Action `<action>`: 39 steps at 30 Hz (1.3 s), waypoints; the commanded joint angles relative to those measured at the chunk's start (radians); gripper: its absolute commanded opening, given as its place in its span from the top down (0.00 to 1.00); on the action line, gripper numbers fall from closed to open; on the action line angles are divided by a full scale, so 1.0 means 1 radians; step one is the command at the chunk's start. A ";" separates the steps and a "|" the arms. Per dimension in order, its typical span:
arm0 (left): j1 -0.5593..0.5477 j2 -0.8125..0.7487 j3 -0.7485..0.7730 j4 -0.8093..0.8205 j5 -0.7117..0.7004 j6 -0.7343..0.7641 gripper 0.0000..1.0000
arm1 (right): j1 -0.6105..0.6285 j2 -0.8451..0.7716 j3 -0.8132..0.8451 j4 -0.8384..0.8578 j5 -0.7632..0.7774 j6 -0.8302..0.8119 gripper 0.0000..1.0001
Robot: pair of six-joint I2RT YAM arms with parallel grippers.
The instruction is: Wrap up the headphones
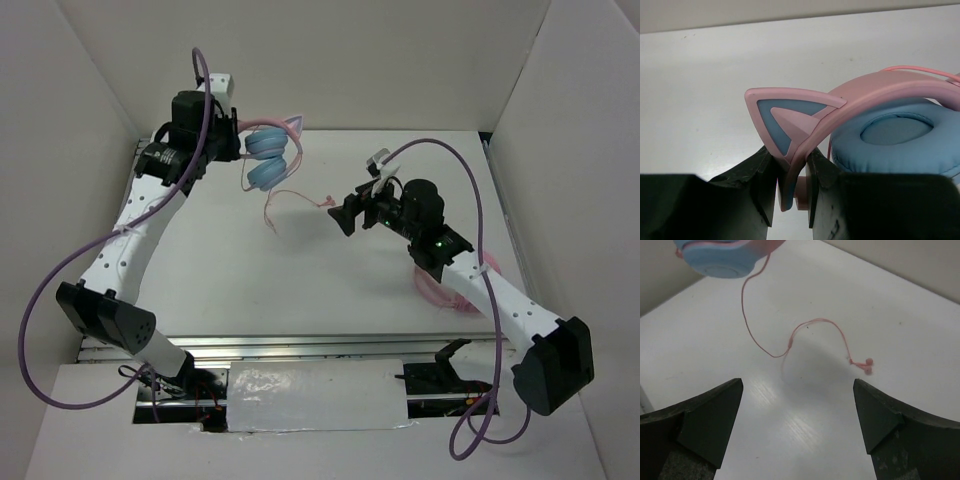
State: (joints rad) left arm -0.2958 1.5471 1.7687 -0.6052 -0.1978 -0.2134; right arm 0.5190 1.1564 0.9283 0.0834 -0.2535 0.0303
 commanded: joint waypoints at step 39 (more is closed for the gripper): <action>0.168 -0.119 0.302 0.110 0.853 -0.138 1.00 | 0.062 0.212 -0.183 0.664 0.436 -0.069 0.00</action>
State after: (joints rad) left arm -0.1371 1.4822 2.0785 -0.6277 0.6044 -0.2977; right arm 0.5900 1.4055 0.6918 0.7475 -0.0715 -0.0570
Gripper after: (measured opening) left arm 0.368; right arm 0.996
